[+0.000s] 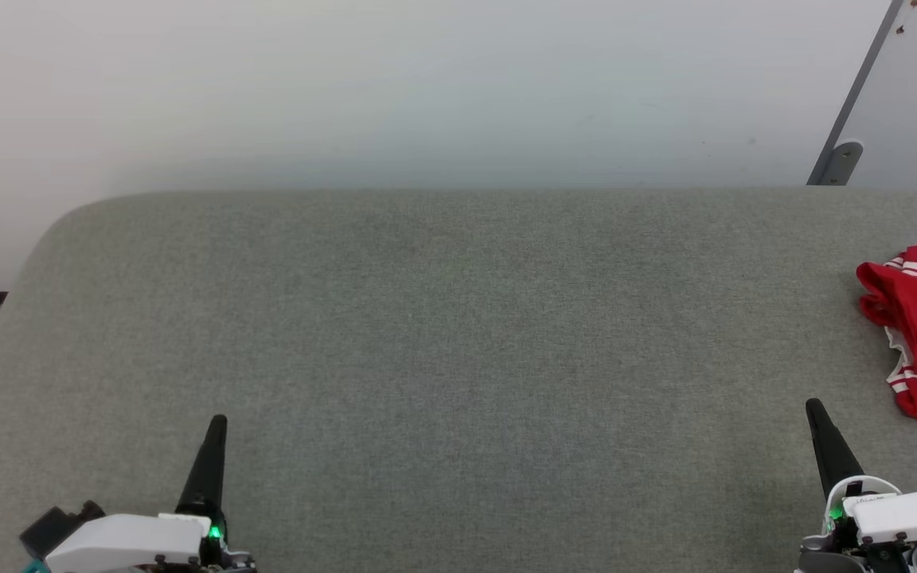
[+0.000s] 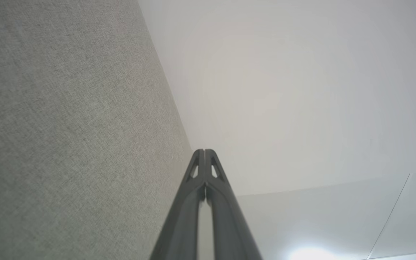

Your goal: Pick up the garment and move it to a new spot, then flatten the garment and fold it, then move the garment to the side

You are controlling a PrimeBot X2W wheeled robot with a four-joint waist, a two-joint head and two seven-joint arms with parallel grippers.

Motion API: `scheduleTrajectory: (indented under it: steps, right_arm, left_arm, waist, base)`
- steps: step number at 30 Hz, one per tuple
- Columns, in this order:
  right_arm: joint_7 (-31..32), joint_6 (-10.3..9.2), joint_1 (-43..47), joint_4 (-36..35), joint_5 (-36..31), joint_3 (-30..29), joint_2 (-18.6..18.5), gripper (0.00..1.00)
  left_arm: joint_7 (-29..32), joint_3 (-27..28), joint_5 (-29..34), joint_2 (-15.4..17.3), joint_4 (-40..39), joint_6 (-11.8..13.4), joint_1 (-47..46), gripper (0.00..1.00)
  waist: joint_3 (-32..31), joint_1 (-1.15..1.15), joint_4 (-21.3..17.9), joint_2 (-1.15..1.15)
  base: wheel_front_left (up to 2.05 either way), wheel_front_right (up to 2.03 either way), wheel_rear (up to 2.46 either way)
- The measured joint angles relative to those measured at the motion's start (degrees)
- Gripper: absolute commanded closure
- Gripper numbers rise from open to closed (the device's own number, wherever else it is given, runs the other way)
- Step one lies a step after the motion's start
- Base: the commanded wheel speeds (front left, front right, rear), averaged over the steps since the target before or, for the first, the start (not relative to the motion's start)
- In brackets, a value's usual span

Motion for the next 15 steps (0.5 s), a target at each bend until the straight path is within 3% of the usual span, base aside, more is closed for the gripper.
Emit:
scheduleTrajectory:
  steps: [15]
  right_arm:
    - [1.74, 0.00, -0.12, -0.69, 6.56, -0.96, 0.91, 1.00]
  left_arm:
    - [1.76, -0.14, -5.78, -1.09, 0.00, 0.00, -0.99, 1.00]
  waist:
    - [0.22, 0.00, 0.22, 0.00]
  base:
    - [0.00, 0.00, 0.00]
